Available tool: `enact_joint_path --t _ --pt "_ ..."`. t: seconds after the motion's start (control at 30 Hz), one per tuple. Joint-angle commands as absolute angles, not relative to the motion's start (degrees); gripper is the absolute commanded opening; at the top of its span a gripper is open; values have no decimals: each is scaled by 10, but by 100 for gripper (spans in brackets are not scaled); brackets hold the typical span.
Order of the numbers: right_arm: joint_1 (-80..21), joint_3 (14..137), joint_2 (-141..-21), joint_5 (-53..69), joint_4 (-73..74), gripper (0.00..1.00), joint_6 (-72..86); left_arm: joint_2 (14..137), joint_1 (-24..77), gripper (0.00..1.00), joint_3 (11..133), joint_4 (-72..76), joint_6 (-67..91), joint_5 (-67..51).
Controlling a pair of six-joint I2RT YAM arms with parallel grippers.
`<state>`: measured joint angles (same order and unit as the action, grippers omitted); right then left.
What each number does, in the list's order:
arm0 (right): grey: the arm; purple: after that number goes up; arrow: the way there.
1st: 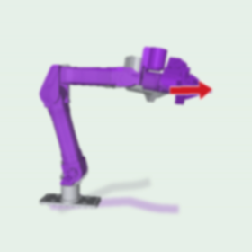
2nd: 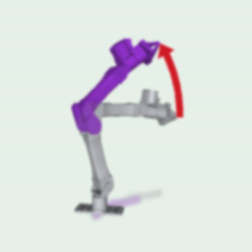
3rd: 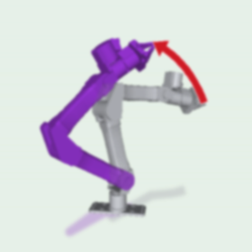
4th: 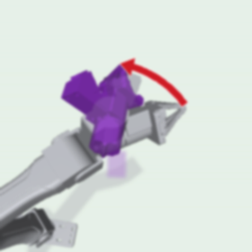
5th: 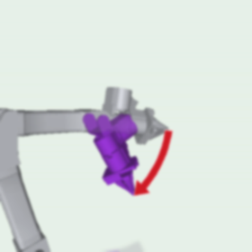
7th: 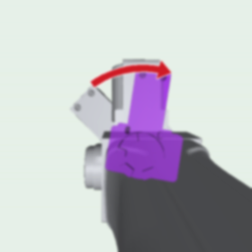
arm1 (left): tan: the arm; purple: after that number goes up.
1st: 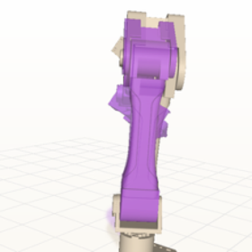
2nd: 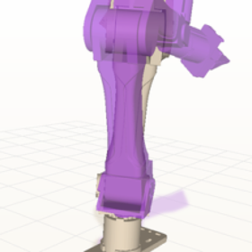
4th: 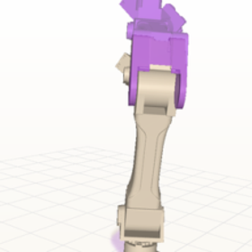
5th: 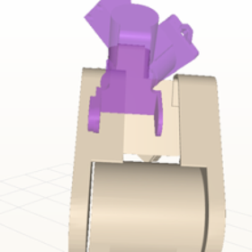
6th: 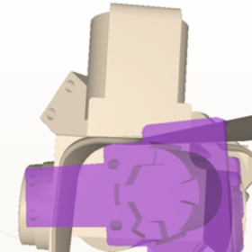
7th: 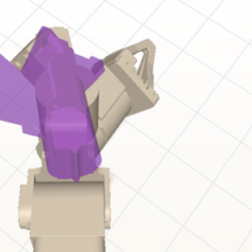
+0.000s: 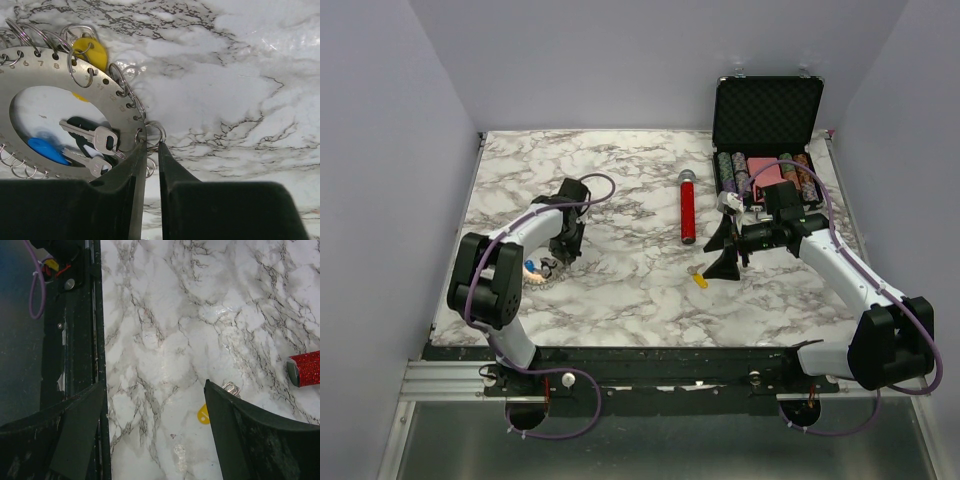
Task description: Put the keys on the keyring
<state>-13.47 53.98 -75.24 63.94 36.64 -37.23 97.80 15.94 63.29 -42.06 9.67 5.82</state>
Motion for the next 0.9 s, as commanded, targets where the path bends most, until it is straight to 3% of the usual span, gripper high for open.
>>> enact_joint_path --t 0.0,0.5,0.87 --pt "-133 541 -744 658 381 89 -383 957 177 21 613 -430 107 43" --pt "-132 540 -744 660 382 90 -387 898 182 19 591 -409 126 60" --pt "-133 541 -744 659 383 90 -387 918 167 34 631 -395 131 88"
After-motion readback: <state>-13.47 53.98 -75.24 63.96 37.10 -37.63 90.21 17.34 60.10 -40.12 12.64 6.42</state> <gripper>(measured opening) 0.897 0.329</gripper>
